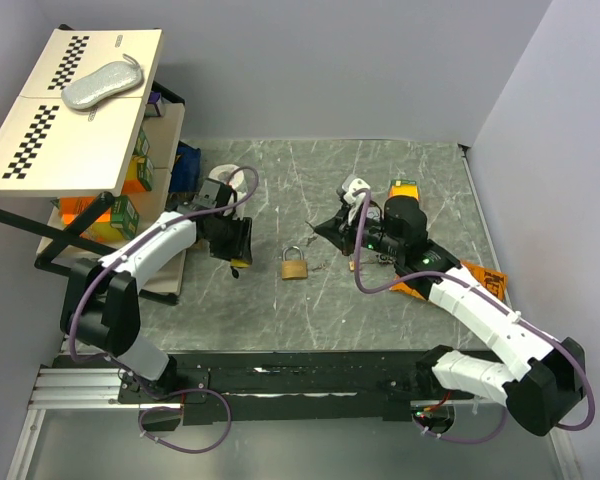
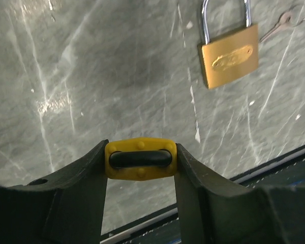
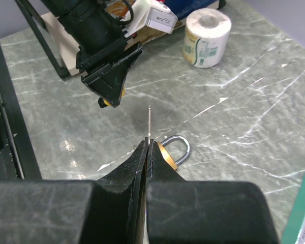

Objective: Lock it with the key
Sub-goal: Place the key at the center of the board.

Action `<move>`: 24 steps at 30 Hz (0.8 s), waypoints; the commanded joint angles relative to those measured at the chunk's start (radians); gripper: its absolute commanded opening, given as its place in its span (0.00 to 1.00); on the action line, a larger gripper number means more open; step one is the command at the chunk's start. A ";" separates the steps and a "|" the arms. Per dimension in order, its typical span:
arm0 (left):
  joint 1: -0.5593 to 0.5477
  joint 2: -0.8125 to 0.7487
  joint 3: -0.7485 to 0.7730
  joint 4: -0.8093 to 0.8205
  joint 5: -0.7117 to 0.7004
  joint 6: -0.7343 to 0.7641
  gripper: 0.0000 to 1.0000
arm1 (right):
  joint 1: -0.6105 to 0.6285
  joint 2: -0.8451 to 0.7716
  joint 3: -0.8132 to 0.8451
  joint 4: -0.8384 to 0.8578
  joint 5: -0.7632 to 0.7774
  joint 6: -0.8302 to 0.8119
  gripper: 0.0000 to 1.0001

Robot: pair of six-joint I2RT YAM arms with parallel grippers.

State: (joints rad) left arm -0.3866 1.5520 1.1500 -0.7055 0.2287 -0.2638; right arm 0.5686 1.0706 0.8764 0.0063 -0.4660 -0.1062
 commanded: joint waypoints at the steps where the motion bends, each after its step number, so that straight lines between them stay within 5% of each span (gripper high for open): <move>1: -0.003 -0.053 0.019 0.037 0.043 0.035 0.01 | -0.007 0.015 0.013 0.023 -0.049 0.019 0.00; 6: 0.017 -0.059 0.034 0.041 0.095 0.017 0.01 | -0.007 0.095 0.038 0.003 -0.094 0.054 0.00; 14: 0.034 -0.225 0.092 0.025 0.230 0.084 0.01 | 0.037 0.394 0.104 0.184 -0.180 0.368 0.00; 24: 0.057 -0.326 0.030 -0.031 0.244 0.098 0.01 | 0.135 0.738 0.243 0.305 -0.192 0.549 0.00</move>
State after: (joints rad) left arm -0.3462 1.2659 1.1938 -0.7357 0.4252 -0.1768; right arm 0.6777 1.7130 1.0458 0.2081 -0.6323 0.3336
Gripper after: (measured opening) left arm 0.517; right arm 0.007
